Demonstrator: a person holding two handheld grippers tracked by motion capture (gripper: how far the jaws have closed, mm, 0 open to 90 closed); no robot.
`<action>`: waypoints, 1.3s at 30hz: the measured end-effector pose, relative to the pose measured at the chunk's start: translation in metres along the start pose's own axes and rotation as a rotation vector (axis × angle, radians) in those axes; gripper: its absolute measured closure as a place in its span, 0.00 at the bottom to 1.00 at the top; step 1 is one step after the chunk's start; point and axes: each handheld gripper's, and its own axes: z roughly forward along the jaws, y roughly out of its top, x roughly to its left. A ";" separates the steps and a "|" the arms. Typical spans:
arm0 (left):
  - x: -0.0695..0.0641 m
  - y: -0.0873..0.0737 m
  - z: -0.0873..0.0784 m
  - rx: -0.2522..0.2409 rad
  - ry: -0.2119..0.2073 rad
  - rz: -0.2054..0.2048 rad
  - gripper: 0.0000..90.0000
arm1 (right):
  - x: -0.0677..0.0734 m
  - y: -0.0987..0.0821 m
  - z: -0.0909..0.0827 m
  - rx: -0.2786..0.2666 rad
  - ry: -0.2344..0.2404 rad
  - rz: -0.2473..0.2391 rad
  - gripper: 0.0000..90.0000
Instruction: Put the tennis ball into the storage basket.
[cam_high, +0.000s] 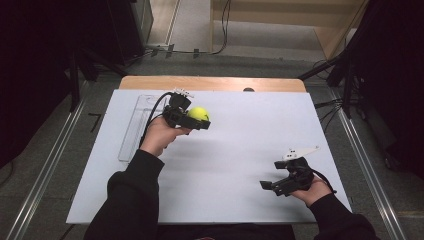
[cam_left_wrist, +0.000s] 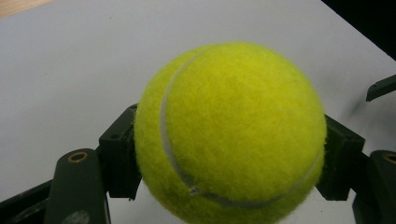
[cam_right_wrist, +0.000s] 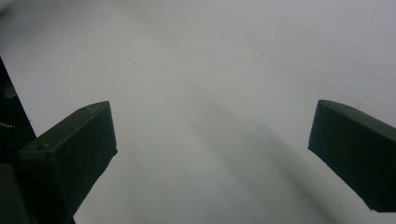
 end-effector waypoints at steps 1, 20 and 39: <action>0.000 0.000 -0.001 -0.001 -0.002 0.001 0.30 | 0.000 0.000 0.000 -0.001 0.000 -0.001 0.00; 0.017 -0.004 -0.021 -0.030 0.035 -0.031 0.30 | -0.001 0.001 0.001 -0.002 0.006 0.001 0.00; 0.026 -0.006 -0.032 -0.041 0.056 -0.049 0.30 | 0.001 0.000 0.000 -0.004 0.004 -0.011 0.00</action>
